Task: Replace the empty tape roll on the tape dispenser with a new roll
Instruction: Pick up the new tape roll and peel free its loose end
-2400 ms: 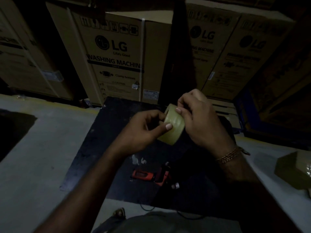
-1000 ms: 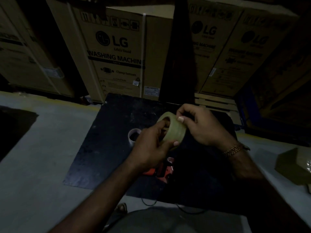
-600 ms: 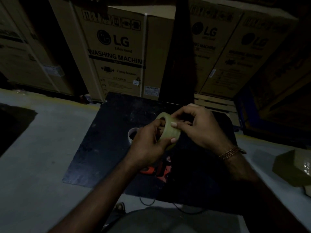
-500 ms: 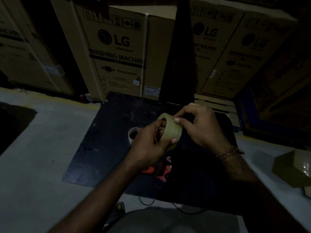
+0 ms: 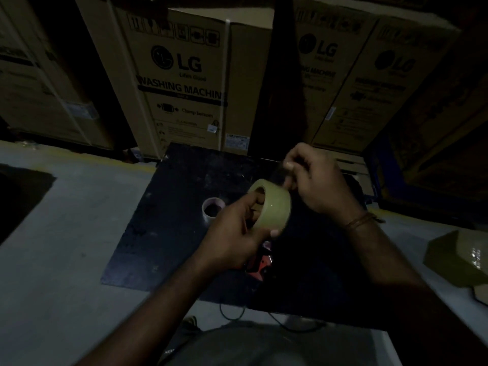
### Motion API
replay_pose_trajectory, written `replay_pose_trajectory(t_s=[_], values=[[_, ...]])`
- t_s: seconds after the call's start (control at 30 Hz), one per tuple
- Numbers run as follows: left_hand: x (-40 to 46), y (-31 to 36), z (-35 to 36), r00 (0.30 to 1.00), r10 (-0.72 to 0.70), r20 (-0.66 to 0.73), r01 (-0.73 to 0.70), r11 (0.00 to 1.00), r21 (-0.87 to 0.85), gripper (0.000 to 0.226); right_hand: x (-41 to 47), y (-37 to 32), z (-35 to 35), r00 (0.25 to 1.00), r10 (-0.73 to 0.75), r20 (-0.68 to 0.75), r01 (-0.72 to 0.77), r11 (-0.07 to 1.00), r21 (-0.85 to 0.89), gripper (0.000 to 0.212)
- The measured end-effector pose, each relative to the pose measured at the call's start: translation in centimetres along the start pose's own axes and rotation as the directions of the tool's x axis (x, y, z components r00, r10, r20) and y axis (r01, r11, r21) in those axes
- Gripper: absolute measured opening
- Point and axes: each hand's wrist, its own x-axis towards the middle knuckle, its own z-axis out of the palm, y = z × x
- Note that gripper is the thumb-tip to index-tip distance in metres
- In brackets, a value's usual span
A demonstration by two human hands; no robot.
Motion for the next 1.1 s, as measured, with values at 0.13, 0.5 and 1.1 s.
replay_pose_trajectory(t_s=[0.13,0.5,1.1], values=[[-0.8,0.1,0.0,0.997,-0.016,0.073,0.024,0.994,-0.111,0.039,-0.2,-0.5,-1.5,0.994,0.015,0.104,-0.014,1.000,-0.007,0.011],[-1.3,-0.1,-2.5,0.988,0.057,0.145,-0.050,0.997,-0.053,0.035,0.5,-2.4,-2.1,0.960,0.190,0.208,-0.206,0.977,0.061,0.012],[-0.4,-0.2,-1.7,0.861,0.013,-0.509,-0.130,0.972,-0.195,0.069,0.3,-4.2,0.8,0.832,0.460,0.310,-0.549,0.603,0.579,0.015]])
